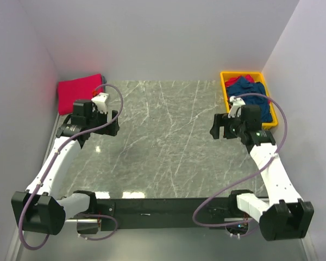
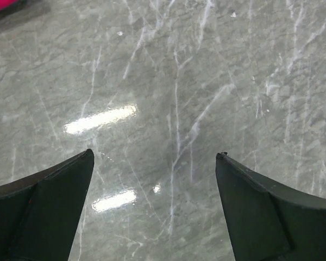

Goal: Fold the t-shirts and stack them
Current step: Grab the tshirt from the pile

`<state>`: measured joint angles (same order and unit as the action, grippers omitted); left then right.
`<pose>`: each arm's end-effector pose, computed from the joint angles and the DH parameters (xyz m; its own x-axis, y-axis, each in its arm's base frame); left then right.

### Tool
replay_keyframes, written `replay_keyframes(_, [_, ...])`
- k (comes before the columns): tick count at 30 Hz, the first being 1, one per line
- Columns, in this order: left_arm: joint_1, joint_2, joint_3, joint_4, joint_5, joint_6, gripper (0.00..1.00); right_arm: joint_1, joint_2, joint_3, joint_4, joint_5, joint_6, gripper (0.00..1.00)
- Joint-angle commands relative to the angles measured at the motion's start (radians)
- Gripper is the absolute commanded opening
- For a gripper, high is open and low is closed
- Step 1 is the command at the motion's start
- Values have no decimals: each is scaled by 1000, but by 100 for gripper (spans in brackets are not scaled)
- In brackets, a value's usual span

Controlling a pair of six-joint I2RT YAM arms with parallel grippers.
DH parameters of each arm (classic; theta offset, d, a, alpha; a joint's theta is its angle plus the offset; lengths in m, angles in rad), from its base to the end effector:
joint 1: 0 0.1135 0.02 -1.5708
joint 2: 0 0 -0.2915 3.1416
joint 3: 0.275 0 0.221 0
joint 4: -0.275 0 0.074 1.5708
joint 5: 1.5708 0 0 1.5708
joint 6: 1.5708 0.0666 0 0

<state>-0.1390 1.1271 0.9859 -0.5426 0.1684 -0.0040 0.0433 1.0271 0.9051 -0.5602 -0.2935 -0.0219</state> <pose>0.2185 -0.0418 0.3180 -0.6267 0.0837 -0.7748 0.2628 0.9587 -0.1090 0.1935 0.0277 0.3098 -0.6239 -0.0480 -0.7800 -0.2795 0.9458 0.1654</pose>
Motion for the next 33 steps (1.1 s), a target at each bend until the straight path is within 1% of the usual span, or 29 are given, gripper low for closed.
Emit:
replay_keyframes(1, [3,-7,43,0,63,-7,99,0,53,136,-27,24,-61,96])
replay_keyframes(2, [3,3,80,-16,97,34,99,-2,89,162,-29,28,-65,97])
replay_keyframes(4, [3,40,112,-42,160,41,99,-11,134,247,-23,54,-87,99])
replay_keyframes(5, [3,55,143,-45,170,35,99,-16,187,282,-23,62,-95,99])
replay_keyframes(6, [3,66,155,-42,178,21,99,-23,214,351,-20,63,-104,98])
replay_keyframes(7, [3,88,169,-40,183,12,99,-39,256,379,-7,44,-104,98])
replay_keyframes(10, [4,120,209,-25,184,-36,99,-117,326,498,43,25,-104,99])
replay_keyframes(13, [7,157,249,-39,184,-39,99,-154,498,664,31,13,-99,99])
replay_keyframes(16, [7,195,290,-54,181,-34,100,-206,602,799,26,-30,-84,98])
replay_keyframes(17, [9,203,306,-60,184,-34,99,-224,670,830,25,-33,-82,98])
replay_keyframes(18, [9,210,312,-63,187,-34,99,-232,707,898,8,-41,-84,98])
replay_keyframes(19, [10,220,313,-63,186,-37,99,-238,785,938,-7,-44,-84,98])
replay_keyframes(20, [10,224,313,-57,189,-39,99,-246,824,978,-21,-47,-82,97])
replay_keyframes(21, [13,226,312,-53,195,-45,99,-258,865,1058,-55,-49,-75,97])
replay_keyframes(22, [13,230,307,-46,198,-48,100,-267,937,1098,-67,-47,-69,96])
replay_keyframes(24, [18,234,292,-31,210,-56,99,-286,1005,1193,-84,-36,-55,95])
replay_keyframes(25, [19,235,281,-28,217,-59,99,-289,1060,1221,-84,-26,-50,95])
replay_keyframes(28, [24,250,274,-31,238,-57,99,-299,1137,1279,-54,23,-41,95])
replay_keyframes(30, [27,257,272,-33,235,-53,100,-301,1162,1273,0,50,-36,95])
replay_keyframes(33, [32,275,273,-31,194,-51,99,-301,1203,1243,74,99,-30,95])
